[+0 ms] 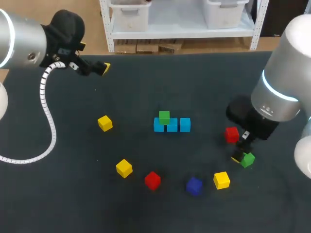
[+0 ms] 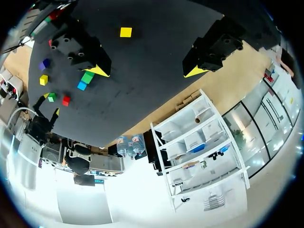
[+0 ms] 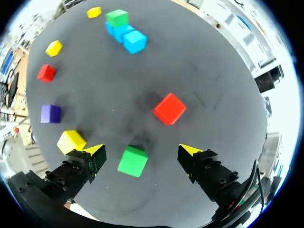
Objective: Place the blue cubes, place green cubes on the blue cubes, place the yellow cubes on the green cubes, then place the red cubes on the yellow cubes, and place purple cube on the red cubes.
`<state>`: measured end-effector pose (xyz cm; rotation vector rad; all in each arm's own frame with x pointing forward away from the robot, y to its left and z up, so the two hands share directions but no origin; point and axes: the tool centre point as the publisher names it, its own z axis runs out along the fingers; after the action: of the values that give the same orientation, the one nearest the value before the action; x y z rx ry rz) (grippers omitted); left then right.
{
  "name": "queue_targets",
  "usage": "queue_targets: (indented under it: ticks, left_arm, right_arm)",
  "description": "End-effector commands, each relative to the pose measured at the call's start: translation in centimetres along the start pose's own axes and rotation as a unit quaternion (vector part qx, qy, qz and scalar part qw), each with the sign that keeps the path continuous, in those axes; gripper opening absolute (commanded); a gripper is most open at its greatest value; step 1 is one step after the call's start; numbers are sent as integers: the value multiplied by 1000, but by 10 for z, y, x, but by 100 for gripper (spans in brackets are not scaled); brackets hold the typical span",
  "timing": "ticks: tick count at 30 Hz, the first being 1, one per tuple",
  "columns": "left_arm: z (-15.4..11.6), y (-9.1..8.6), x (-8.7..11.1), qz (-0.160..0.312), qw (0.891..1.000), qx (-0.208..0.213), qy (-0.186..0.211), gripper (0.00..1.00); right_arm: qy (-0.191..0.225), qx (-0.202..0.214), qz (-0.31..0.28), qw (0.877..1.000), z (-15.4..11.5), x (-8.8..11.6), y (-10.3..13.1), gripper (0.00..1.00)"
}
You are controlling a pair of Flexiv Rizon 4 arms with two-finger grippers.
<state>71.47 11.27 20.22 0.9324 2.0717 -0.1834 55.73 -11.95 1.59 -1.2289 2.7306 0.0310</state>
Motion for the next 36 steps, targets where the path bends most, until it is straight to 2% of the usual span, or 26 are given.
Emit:
queue_targets:
  ticks: [1,8,9,10,11,14,20,21,22,24,26,36]
  left_arm:
    - [0,1,1,0,1000,2,-2,100]
    - [0,1,1,0,1000,2,-2,100]
    - [0,1,1,0,1000,2,-2,100]
    - [0,1,1,0,1000,2,-2,100]
    - [0,1,1,0,1000,2,-2,100]
    - [0,1,1,0,1000,2,-2,100]
    - [0,1,1,0,1000,2,-2,100]
    - [0,1,1,0,1000,2,-2,100]
    - [0,1,1,0,1000,2,-2,100]
    - [0,1,1,0,1000,2,-2,100]
    - [0,1,1,0,1000,2,-2,100]
    - [0,1,1,0,1000,2,-2,100]
  right_arm:
    - [-1,4,19,1000,5,2,-7,100]
    - [-1,-39,68,997,11,5,-8,100]
    - [-2,-49,72,996,12,5,-7,96]
    - [-3,-55,70,996,12,5,-5,85]
    - [-2,-62,70,996,13,6,-3,82]
    - [6,-73,68,995,17,7,-1,85]
    - [23,-76,56,995,19,8,2,79]
    - [25,-76,55,995,19,8,2,76]
    - [28,-75,52,995,19,9,2,56]
    - [30,-73,49,996,18,9,2,33]
    - [34,-71,45,996,16,10,2,0]
    - [42,-86,-5,995,6,12,7,0]
